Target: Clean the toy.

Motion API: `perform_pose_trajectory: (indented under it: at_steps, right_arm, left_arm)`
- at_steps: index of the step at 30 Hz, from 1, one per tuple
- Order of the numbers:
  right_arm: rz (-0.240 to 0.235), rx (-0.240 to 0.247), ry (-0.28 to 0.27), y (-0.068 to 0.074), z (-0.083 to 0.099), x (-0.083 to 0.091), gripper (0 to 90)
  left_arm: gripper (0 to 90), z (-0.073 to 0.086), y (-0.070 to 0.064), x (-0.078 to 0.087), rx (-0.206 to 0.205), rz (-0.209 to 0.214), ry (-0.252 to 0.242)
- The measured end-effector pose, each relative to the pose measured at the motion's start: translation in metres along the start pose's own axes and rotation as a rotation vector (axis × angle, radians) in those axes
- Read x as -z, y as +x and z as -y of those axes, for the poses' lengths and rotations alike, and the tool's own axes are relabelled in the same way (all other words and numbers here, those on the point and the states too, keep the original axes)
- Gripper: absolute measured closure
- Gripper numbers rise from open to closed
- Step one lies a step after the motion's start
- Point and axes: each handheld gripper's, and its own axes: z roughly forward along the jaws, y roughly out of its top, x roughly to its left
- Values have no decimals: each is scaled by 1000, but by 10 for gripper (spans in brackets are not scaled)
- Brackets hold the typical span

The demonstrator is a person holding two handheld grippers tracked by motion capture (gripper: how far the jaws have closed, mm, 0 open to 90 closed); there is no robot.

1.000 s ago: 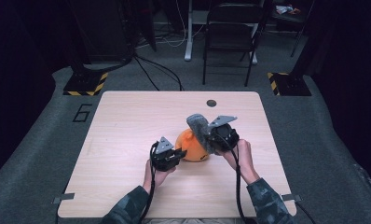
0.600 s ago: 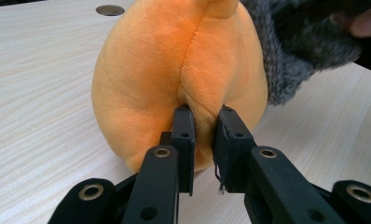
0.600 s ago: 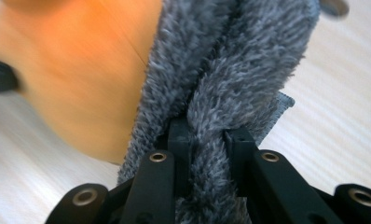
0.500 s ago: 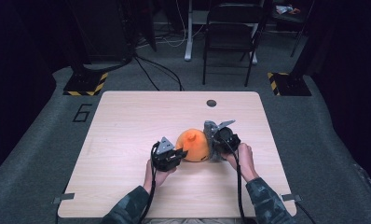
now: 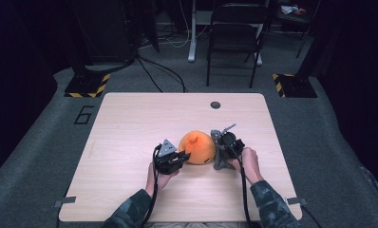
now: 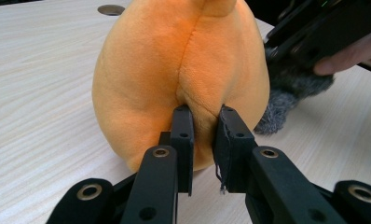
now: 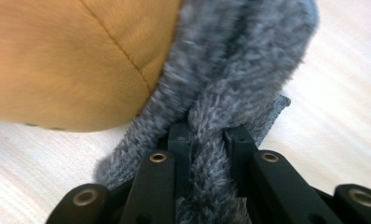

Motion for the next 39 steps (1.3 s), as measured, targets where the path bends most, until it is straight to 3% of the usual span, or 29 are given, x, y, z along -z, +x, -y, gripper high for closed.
perform_pose_trajectory:
  at_steps: [3, 5, 8, 10, 13, 15, 18, 21, 27, 28, 30, 31, 34, 37, 39]
  right_arm:
    - [21, -12, -66, 0, -5, 25, 768]
    - [25, 10, -122, -2, -7, 40, 768]
    - [6, 6, -224, 4, -13, 65, 768]
    - [-25, 14, -255, 12, -15, 70, 769]
    - [-39, 73, -242, 26, -19, 63, 769]
    - [-7, 98, -223, 32, -19, 54, 769]
    - [26, 102, -216, 32, -17, 45, 772]
    - [18, 90, -215, 27, -15, 42, 773]
    - [22, 84, -203, 20, -12, 34, 774]
    - [18, 61, -198, 21, -11, 33, 774]
    - [17, 74, -193, 20, -12, 33, 774]
    - [19, 79, -217, 20, -12, 31, 774]
    - [18, 68, -192, 23, -12, 33, 775]
    - [21, 91, -204, 20, -12, 31, 775]
    - [20, 65, -195, 21, -11, 31, 775]
  left_arm:
    - [780, 0, 2, 0, 6, -4, 0]
    - [779, 0, 2, 0, 10, -3, -3]
    - [777, 0, 1, 0, 8, -6, -6]
    - [776, 0, 1, 0, -3, -5, 0]
    - [767, 0, 1, 0, 9, -12, -5]
    - [750, 0, 3, 1, 1, -15, -2]
    - [712, -1, 4, 2, -2, -11, -6]
    - [649, -3, 4, 5, -5, -5, -10]
    - [537, -4, 8, 8, -22, -51, -6]
    - [517, -4, 9, 8, -24, -59, -5]
    - [482, -5, 11, 9, -35, -73, 9]
    - [471, -4, 12, 9, -29, -83, 9]
    - [418, -2, 16, 6, -11, -99, 33]
    - [412, 2, 20, -1, 32, -77, 60]
    - [486, 6, 19, -5, 26, -69, 67]
